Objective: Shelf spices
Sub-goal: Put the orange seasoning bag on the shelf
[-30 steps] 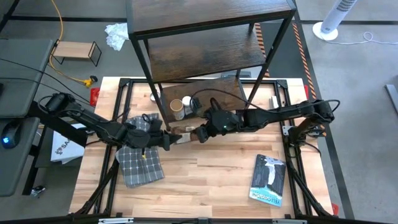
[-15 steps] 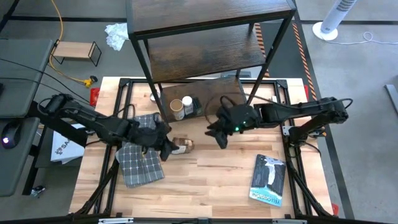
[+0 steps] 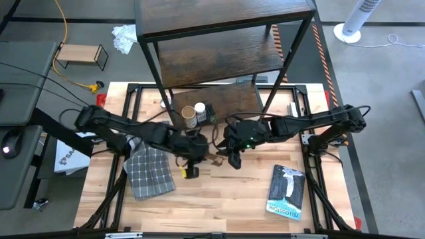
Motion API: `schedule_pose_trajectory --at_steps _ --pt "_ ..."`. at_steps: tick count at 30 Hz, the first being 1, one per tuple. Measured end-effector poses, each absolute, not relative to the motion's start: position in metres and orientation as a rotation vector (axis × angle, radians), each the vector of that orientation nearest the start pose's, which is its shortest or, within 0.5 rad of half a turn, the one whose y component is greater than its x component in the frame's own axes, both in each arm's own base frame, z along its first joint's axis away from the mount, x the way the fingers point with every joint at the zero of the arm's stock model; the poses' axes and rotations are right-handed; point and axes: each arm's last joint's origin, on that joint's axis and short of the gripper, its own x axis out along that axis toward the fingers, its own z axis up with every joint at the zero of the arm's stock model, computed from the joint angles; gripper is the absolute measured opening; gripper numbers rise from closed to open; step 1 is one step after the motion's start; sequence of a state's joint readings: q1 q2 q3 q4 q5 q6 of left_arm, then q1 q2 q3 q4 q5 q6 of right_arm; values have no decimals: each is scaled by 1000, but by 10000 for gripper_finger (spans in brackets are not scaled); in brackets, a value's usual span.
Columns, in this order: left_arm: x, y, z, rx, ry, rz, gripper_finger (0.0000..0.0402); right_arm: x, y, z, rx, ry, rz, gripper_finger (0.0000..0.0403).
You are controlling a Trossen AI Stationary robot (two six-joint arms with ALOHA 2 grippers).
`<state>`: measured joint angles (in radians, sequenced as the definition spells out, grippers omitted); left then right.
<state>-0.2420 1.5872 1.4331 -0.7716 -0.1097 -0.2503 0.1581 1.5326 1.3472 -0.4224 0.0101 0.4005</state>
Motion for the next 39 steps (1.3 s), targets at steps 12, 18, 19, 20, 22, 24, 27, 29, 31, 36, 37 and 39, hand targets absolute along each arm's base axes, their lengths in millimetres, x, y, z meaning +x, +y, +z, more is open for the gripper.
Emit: schedule_pose_trajectory --at_steps 12,18,19,20,22,24,27,29,31,36,37,39 --pt "356 -73 318 44 918 47 0 333 58 322 275 678 50 143" --pt "355 -64 319 15 923 89 0 331 61 323 247 676 53 143" --pt "355 -64 320 15 923 90 0 331 61 323 243 675 54 143" --pt "355 -63 319 16 923 91 0 331 61 323 238 676 55 143" --pt "356 -64 319 16 923 91 0 331 61 323 225 677 51 143" --pt "356 -64 320 15 919 90 0 331 60 322 209 674 9 143" --pt "357 -64 320 12 906 86 0 331 58 322 188 664 -50 143" --pt "358 -64 321 11 891 81 0 331 57 322 186 661 -60 143" --pt "359 -65 322 14 876 76 0 331 57 322 186 663 -59 143" --pt "362 -65 324 13 842 69 0 332 58 322 190 665 -47 141" --pt "362 -65 324 13 843 70 0 332 58 322 190 665 -46 139" --pt "362 -64 324 13 844 72 0 332 58 322 191 664 -46 123"
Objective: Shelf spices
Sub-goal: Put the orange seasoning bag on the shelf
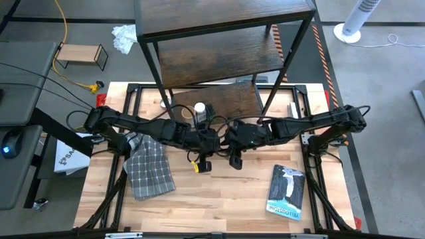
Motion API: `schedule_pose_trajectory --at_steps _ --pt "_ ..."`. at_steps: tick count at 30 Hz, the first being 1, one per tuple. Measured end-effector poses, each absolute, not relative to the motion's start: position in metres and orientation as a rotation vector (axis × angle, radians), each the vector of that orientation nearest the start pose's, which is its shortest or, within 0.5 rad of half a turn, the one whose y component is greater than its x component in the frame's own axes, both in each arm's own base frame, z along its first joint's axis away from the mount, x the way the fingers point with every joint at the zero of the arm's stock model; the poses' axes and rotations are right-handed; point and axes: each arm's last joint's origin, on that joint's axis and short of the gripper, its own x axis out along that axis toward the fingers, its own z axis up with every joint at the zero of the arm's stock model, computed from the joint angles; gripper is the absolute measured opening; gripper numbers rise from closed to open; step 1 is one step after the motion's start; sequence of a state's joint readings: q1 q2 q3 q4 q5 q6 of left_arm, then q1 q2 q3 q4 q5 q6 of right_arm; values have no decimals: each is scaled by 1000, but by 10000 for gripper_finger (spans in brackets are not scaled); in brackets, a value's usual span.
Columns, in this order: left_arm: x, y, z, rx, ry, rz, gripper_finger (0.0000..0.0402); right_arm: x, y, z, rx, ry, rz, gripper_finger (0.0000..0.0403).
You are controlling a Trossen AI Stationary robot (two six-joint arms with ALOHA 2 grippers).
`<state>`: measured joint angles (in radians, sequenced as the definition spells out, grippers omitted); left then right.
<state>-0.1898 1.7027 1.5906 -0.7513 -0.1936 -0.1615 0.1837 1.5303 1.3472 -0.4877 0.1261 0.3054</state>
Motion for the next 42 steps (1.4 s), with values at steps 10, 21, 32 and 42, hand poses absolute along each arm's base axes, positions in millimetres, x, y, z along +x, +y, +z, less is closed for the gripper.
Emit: schedule_pose_trajectory --at_steps 10,21,32,42 --pt "364 -59 325 14 830 86 1 332 57 322 232 647 -94 2" --pt "303 -56 369 -30 835 221 57 316 49 321 255 739 -241 0" --pt "228 -83 377 -316 537 434 128 311 20 303 355 548 -794 0" --pt "210 -101 358 -487 344 487 152 332 -10 296 454 293 -879 0"
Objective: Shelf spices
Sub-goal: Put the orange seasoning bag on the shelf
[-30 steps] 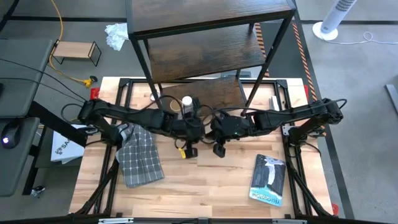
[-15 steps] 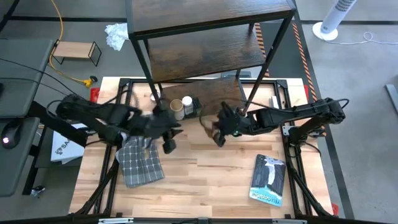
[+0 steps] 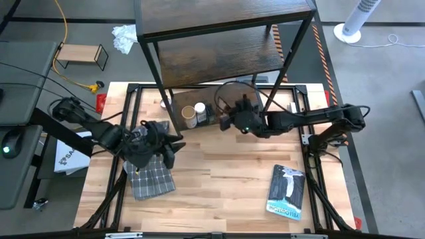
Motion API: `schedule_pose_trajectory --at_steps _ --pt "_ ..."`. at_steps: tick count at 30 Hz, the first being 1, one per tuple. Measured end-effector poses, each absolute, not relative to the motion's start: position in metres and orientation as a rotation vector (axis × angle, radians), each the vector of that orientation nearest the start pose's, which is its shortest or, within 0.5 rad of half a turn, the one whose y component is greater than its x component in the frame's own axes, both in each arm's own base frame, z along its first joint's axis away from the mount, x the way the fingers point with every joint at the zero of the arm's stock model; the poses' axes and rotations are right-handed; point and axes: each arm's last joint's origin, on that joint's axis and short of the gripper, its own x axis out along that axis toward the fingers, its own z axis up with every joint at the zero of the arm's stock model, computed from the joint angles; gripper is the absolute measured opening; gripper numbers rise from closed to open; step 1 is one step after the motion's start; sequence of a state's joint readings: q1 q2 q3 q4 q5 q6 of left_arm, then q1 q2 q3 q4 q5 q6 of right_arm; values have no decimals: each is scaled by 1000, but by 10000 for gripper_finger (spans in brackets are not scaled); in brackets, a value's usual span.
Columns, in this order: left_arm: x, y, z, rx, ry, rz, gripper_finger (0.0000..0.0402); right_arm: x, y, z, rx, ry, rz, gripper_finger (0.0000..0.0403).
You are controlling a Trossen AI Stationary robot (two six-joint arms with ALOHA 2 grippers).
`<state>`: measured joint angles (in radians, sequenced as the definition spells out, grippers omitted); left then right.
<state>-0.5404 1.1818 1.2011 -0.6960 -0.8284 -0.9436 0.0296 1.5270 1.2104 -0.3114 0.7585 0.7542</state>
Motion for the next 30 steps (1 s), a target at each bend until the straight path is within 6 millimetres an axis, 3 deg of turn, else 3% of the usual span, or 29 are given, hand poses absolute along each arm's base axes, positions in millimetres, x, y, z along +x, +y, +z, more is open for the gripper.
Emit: schedule_pose_trajectory --at_steps 14,25,30 --pt "212 -102 357 -501 333 486 152 355 -28 267 476 248 -991 0" --pt "212 -102 357 -498 333 489 152 356 -28 265 474 252 -990 2" --pt "212 -102 357 -498 333 489 152 356 -28 266 448 267 -976 29"
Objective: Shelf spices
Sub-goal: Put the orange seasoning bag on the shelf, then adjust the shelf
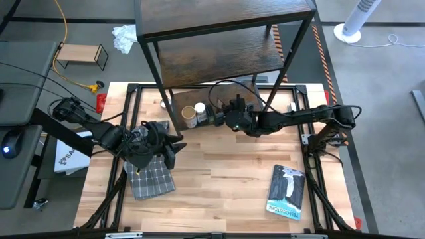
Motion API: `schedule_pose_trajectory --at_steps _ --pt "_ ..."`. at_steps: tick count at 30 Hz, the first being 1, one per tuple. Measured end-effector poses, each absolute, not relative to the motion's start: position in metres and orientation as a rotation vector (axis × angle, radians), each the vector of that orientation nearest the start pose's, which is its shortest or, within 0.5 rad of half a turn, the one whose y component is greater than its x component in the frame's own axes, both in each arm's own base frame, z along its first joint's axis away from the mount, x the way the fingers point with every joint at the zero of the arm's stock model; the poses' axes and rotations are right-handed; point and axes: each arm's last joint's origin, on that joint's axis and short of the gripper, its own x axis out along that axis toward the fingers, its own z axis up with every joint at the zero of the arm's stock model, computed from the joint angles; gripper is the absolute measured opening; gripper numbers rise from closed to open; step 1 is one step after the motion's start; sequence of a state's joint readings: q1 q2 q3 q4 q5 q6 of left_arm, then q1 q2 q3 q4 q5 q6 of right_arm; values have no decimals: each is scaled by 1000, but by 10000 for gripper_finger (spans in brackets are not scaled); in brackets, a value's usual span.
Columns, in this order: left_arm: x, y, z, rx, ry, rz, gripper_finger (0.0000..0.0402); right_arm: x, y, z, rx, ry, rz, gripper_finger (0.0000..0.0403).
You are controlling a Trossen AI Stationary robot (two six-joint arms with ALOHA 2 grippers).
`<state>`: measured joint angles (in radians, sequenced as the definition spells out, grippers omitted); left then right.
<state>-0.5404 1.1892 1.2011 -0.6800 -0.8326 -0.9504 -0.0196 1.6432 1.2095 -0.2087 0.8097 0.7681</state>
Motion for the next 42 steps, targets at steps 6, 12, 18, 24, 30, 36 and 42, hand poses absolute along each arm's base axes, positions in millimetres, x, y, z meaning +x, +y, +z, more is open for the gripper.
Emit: schedule_pose_trajectory --at_steps 6,12,18,24,30,36,42 --pt "212 -102 357 -498 338 484 152 357 -28 266 438 288 -953 83" --pt "191 -97 365 -499 349 473 152 338 -27 293 409 394 -811 121" --pt "161 -94 370 -489 276 541 152 293 -3 318 410 574 -693 90" --pt "157 -94 366 -461 250 580 152 235 31 304 411 823 -940 11" --pt "158 -88 355 -494 249 621 152 190 38 275 548 629 -1412 3" --pt "156 -86 357 -519 244 613 152 175 11 252 647 394 -1558 1" --pt "154 -84 358 -535 246 606 152 157 -23 273 578 268 -1688 0"
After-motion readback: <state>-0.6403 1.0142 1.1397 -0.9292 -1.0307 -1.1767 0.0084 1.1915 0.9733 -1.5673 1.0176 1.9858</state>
